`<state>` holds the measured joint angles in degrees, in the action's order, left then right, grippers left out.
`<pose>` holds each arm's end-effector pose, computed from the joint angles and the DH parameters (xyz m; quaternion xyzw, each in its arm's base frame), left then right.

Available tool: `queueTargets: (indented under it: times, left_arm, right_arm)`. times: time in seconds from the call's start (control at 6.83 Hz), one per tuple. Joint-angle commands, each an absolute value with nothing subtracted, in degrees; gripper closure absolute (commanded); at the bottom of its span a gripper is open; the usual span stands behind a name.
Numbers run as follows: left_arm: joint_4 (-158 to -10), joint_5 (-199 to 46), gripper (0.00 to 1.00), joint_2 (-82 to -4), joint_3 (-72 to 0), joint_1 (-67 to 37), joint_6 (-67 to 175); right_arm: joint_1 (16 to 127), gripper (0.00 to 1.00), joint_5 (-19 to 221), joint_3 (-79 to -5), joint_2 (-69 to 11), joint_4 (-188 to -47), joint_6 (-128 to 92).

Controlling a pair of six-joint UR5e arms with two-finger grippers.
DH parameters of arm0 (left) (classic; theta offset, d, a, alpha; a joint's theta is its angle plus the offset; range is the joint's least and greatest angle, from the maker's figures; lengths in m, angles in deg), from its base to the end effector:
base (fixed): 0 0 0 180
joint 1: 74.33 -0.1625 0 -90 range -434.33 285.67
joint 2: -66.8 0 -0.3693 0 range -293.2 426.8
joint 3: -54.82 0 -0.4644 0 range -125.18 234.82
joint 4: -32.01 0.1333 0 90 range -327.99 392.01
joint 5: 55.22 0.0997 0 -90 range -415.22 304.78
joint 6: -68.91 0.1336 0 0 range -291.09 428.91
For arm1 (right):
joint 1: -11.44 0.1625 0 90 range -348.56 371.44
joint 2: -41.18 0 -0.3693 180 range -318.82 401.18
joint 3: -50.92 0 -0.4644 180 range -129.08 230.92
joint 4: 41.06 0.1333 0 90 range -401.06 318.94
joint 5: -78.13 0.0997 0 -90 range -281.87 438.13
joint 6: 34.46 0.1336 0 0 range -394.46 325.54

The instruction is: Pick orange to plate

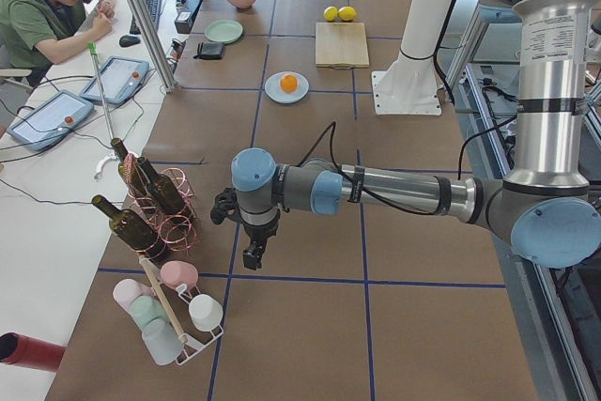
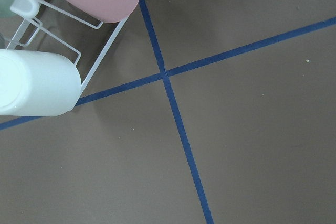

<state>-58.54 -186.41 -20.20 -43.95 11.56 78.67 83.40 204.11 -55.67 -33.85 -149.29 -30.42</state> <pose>-0.0056 -0.5547 0.5736 0.0688 0.3483 0.1321 0.9255 -0.1377 -0.5999 0.3584 0.0496 -0.3222 -0.1507 0.9333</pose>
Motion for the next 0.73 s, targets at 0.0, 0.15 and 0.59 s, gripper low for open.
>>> queueTargets:
  times: [0.0,0.15,0.59]
  left_arm:
    - [-58.5,-186.4,0.0,-19.5,-43.9,11.7,78.6]
    - [-58.5,-186.3,0.0,-19.4,-43.9,11.8,78.5]
    - [-58.6,-186.3,0.0,-19.3,-44.0,11.8,78.7]
  right_arm:
    - [93.5,0.0,209.5,-48.3,-37.1,-149.2,-45.6]
    - [97.8,0.0,214.0,-42.7,-38.0,-148.0,-50.5]
    - [101.6,0.0,214.8,-40.0,-41.2,-141.2,-51.2]
